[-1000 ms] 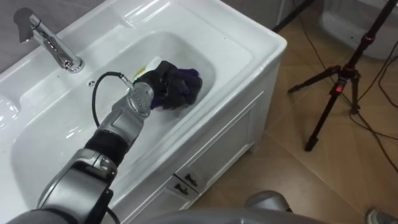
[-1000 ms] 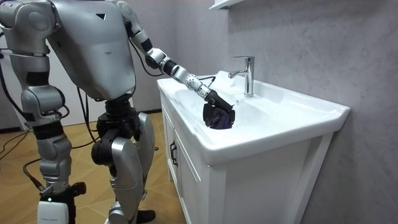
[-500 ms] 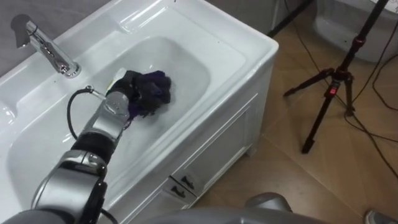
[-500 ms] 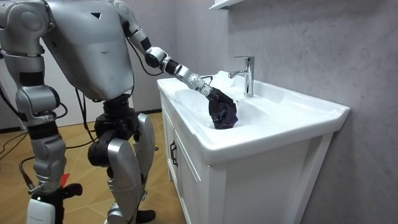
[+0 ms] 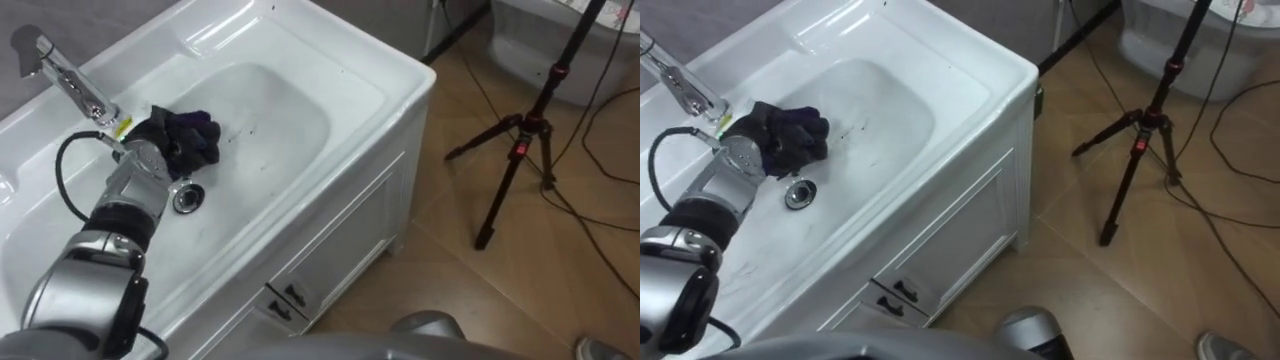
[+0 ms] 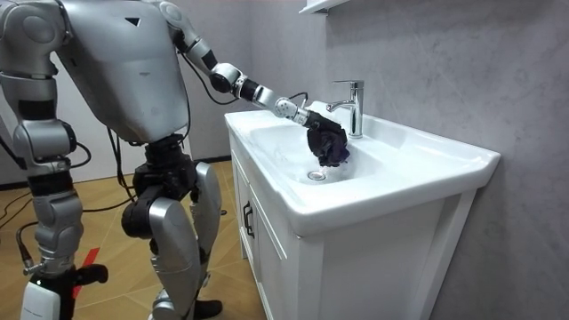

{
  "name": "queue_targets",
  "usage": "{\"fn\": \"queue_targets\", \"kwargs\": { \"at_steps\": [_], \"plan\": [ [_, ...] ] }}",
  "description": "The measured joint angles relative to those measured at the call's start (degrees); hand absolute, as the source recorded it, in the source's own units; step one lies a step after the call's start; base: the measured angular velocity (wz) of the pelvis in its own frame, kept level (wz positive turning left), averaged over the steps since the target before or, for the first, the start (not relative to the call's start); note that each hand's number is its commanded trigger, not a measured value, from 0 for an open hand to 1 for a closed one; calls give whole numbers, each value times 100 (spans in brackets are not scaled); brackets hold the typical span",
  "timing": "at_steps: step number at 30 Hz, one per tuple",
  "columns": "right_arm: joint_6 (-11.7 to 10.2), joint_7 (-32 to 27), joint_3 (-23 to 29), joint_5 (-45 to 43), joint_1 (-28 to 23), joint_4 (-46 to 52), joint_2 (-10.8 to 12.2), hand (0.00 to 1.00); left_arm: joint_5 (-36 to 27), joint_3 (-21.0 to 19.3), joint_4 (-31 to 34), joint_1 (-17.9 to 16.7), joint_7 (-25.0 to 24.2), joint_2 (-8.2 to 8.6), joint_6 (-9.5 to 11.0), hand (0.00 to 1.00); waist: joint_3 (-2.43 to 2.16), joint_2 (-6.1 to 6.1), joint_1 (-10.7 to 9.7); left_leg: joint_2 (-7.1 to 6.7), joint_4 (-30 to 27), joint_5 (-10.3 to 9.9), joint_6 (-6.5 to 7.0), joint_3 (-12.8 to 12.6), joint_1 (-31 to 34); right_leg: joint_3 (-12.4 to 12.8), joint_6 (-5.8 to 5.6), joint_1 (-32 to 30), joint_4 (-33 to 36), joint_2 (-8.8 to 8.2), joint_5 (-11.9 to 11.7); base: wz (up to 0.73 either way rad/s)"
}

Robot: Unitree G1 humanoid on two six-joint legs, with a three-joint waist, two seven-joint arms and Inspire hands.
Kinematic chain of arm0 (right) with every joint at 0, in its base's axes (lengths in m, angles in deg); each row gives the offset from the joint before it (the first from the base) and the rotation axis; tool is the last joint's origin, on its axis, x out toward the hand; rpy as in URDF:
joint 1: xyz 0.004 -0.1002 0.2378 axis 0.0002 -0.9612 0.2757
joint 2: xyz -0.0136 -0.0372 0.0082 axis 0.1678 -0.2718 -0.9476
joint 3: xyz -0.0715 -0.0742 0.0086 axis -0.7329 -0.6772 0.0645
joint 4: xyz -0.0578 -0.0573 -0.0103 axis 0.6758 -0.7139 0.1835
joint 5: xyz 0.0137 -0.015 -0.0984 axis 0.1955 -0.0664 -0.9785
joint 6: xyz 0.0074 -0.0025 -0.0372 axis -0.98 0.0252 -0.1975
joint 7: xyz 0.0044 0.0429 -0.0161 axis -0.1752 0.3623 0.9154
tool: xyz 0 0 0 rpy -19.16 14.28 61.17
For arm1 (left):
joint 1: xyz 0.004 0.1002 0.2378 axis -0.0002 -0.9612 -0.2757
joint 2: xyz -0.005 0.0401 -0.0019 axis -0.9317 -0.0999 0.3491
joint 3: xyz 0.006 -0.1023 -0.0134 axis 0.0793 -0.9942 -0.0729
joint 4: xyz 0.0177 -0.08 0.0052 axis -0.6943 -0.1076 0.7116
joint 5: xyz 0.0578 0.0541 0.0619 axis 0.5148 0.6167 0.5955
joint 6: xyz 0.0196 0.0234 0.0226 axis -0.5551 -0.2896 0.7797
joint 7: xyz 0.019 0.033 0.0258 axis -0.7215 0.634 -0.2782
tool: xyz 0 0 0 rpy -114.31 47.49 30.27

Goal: Wipe basin

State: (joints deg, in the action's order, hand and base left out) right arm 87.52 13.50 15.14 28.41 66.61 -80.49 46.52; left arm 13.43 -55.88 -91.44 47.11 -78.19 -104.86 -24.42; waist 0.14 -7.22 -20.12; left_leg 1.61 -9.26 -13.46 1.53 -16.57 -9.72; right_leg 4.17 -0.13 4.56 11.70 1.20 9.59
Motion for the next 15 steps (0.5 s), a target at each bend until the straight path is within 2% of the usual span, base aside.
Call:
{"fn": "queue_targets", "kwargs": {
  "at_steps": [4,8,10,15],
  "plan": [
    [-2,5,9,2,-38,30,-11,0,-11,-1,-101,188,84,-103,-21,100,14,-36,25,38,8,-12,-20,-92,51,38,14,-80,3,33,-22,-7],
    [-4,7,7,-16,-60,35,-26,0,-8,-1,-173,227,92,-188,-22,100,12,-43,29,75,4,-35,-60,-208,52,91,51,-125,7,95,-44,-14],
    [-3,9,76,-78,-61,47,-44,0,-5,-4,-213,242,92,-265,-37,100,26,-24,24,74,-7,-33,-69,-219,80,104,65,-165,12,110,-49,-8],
    [-2,30,179,-174,-87,81,-80,0,10,-18,-213,242,76,-277,-140,100,69,37,57,71,-11,-31,-72,-199,73,165,68,-157,-10,115,-49,-1]
  ]
}}
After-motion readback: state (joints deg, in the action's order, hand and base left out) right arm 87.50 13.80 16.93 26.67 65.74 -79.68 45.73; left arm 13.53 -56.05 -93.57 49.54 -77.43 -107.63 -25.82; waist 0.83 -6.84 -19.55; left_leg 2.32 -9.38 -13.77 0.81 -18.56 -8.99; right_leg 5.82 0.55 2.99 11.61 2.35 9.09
